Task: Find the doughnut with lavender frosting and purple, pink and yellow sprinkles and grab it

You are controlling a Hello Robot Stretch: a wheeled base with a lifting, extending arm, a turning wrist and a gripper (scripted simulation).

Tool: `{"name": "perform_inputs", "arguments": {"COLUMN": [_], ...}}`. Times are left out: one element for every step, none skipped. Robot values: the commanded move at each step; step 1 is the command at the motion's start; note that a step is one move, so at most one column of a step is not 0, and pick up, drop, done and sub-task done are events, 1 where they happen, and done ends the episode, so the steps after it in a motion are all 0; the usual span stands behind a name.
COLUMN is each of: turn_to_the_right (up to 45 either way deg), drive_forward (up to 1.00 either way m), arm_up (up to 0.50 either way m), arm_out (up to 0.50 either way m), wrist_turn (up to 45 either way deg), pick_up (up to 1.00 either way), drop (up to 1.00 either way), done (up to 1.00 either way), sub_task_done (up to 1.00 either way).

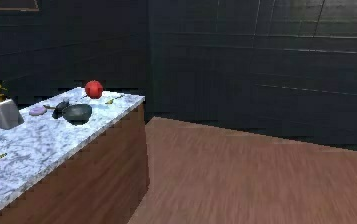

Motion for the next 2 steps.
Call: {"name": "perform_inputs", "arguments": {"turn_to_the_right": [6.0, 0.0], "drive_forward": [0.0, 0.45], "arm_up": [0.0, 0.0], "arm_out": [0.0, 0.0], "wrist_turn": [0.0, 0.0], "pick_up": [0.0, 0.0], "drop": [0.0, 0.0], "done": [0.0, 0.0], "sub_task_done": [0.0, 0.0]}}
